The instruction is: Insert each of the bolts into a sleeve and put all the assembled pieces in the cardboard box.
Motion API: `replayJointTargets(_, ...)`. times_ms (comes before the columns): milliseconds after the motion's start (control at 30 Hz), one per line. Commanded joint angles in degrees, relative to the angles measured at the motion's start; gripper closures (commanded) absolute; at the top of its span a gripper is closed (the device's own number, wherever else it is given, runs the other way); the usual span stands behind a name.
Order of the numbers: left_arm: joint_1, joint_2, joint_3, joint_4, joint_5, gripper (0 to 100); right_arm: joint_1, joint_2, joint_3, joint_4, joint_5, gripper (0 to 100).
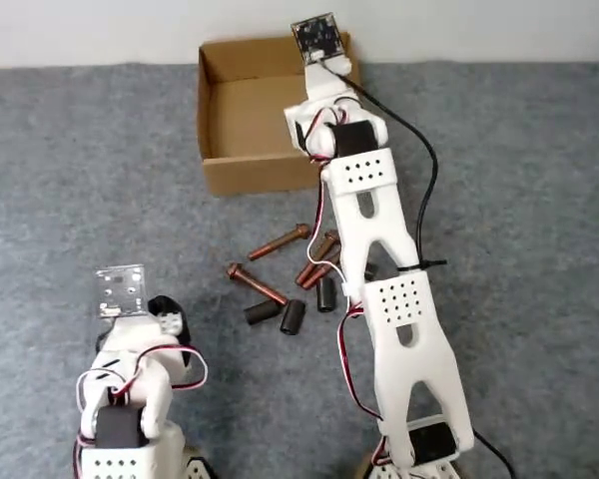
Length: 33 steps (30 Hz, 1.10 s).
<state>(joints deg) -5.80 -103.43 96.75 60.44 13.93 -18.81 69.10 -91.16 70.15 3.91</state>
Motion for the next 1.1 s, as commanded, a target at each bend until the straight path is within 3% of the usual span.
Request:
replayJointTargets(0, -2.73, -0.18, -0.22, -0.53, 0.53, 100, -1.98, -2.33, -5.45, 7.52, 0.35, 98.1)
replayJointTargets(200, -2.90, -0.18, -0.22, -0.53, 0.53, 100, -3.30, -7.96, -5.19, 14.81, -0.35, 99.1)
replayJointTargets(467, -2.90, -0.18, -0.22, -0.53, 0.53, 100, -4.09, -13.85, -5.19, 32.04, -8.26, 99.1)
replayJointTargets(833, -2.90, -0.18, -0.22, -0.44, 0.53, 100, -3.82, -18.15, -4.48, 33.01, -10.02, 99.1)
replayJointTargets(933, -2.90, -0.18, -0.22, -0.44, 0.53, 100, -3.74, -22.37, 1.41, 33.01, -10.02, 99.1)
replayJointTargets(1067, -2.90, -0.18, -0.22, -0.44, 0.53, 100, -3.30, -32.40, 20.04, 32.92, -7.30, 99.1)
